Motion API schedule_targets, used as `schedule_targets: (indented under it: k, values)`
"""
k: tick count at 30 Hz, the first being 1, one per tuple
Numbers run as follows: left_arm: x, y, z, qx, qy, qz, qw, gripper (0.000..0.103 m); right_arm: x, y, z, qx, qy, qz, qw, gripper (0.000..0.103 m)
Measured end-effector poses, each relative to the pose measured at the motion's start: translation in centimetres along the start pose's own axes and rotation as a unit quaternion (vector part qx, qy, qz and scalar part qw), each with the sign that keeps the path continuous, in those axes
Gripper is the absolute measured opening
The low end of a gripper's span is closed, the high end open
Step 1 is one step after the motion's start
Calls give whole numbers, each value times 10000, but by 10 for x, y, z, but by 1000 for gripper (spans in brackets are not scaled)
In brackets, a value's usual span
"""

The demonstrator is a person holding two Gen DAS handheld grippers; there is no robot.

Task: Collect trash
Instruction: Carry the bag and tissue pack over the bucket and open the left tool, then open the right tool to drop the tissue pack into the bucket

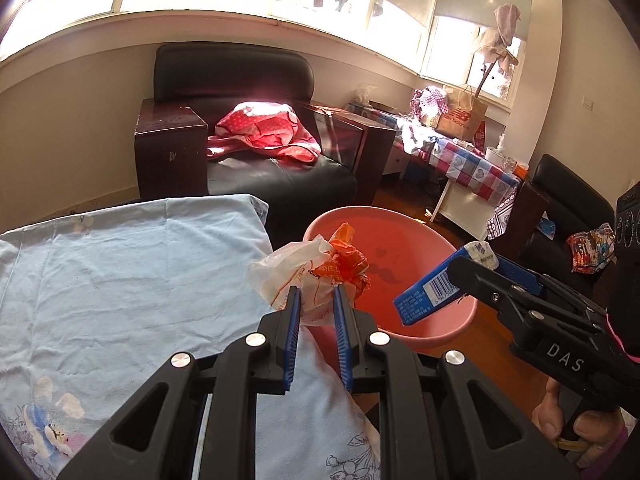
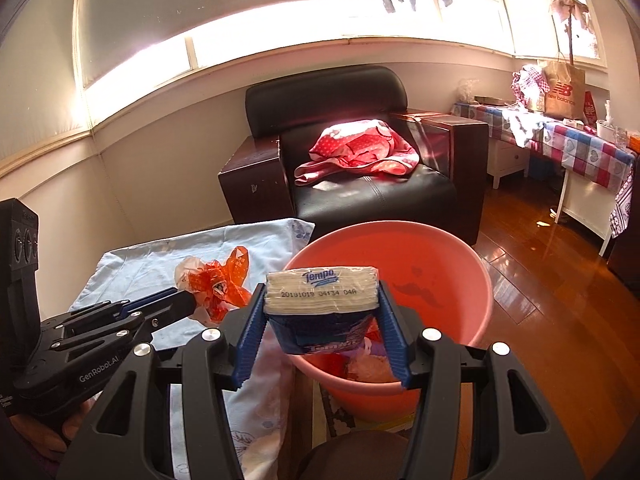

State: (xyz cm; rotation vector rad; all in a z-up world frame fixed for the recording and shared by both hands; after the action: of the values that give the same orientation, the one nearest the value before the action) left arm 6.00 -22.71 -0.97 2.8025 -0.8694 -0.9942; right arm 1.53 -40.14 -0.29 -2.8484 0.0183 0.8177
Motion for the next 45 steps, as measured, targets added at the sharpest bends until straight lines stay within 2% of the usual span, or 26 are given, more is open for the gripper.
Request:
schedule_targets:
  k: [8,20,28,30,32,37,40,45]
  values:
    - [44,21,-10,14,-256,347,9991,16,20,30,2,228,-106,344,9991,54]
    - [86,34,4,8,-748,557,9956,17,44,48,16,378,-412,553,9969,54]
    - [87,30,6,-51,-765,507,9958,22,49,50,22,448,-560,587,9957,54]
    - [83,30,7,-63,-742,509,9959,26,49,51,22,459,-557,603,9956,54]
    - [81,29,6,-69,-720,500,9961,34,49,51,22,457,-557,620,9955,54]
    - [73,28,6,-23,-651,448,9969,36,52,52,21,510,-634,637,9946,54]
    - [68,27,5,-46,-604,381,9974,48,56,55,23,663,-759,632,9929,54]
    - [60,25,4,-82,-531,328,9980,48,58,58,25,762,-850,650,9913,54]
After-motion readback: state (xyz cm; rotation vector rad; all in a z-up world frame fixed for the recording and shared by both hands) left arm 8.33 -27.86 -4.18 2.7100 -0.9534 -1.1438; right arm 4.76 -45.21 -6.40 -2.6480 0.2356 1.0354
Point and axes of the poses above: each gripper's, at about its wrist camera, not at the fingertips, and x roughly the way its jaws point, y to its right, z to its underside, the point moved 2 cm from there along x, roughly the way its jaws point, and after that the axes turned 4 degrees about z, right-handed, at the moved point
